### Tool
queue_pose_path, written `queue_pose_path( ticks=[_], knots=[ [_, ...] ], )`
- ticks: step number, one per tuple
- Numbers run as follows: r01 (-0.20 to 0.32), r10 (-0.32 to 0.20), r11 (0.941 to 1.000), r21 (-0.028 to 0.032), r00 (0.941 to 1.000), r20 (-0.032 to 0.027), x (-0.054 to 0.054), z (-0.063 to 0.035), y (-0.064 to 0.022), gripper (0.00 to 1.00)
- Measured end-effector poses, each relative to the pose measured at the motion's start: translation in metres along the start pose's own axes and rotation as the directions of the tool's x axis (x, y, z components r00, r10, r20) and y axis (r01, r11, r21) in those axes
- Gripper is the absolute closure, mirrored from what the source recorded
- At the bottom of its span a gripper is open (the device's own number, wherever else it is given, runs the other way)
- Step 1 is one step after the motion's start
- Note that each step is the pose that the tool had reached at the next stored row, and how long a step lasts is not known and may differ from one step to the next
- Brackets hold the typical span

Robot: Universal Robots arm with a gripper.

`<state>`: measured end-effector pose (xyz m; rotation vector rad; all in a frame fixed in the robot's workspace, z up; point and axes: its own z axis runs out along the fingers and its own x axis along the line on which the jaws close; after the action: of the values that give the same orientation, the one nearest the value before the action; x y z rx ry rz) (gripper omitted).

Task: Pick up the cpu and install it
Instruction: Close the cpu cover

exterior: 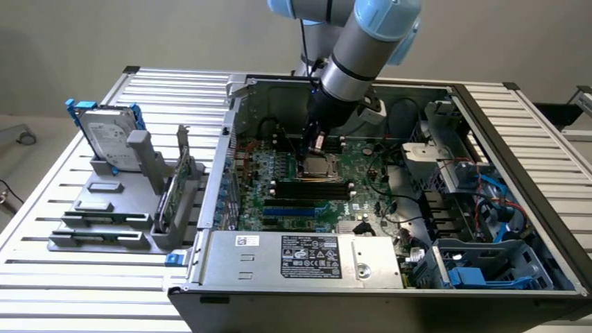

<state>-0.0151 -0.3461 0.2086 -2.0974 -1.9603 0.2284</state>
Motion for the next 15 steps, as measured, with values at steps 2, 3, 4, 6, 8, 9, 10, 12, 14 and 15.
queue_pose_path(
  ticks=[2,3,4,6,8,9,10,12,14,15],
  knots=[
    [0.001,-0.001,1.0000,0.0006,1.0000,-0.0018,0.000,0.0018,0.0006,0.82],
    [0.001,-0.001,1.0000,0.0011,1.0000,-0.0025,0.000,0.0026,0.0008,0.82],
    [0.001,-0.001,1.0000,0.0016,1.0000,-0.0032,0.000,0.0035,0.0011,0.82],
    [0.001,-0.001,1.0000,0.0031,1.0000,-0.0046,0.000,0.0051,0.0016,0.82],
    [0.002,-0.002,1.0000,0.0043,1.0000,-0.0062,0.000,0.0067,0.0021,0.82],
    [0.002,-0.002,1.0000,0.0048,1.0000,-0.0071,-0.001,0.0075,0.0023,0.82],
    [0.002,-0.002,1.0000,0.0052,1.0000,-0.0082,-0.001,0.0083,0.0026,0.82],
    [0.003,-0.003,1.0000,0.0055,0.9999,-0.0111,-0.001,0.0099,0.0031,0.82],
    [0.004,-0.004,1.0000,0.0059,0.9999,-0.0155,-0.001,0.0114,0.0035,0.82],
    [0.005,-0.005,1.0000,0.0062,0.9998,-0.0180,-0.001,0.0122,0.0037,0.82]
  ],
)
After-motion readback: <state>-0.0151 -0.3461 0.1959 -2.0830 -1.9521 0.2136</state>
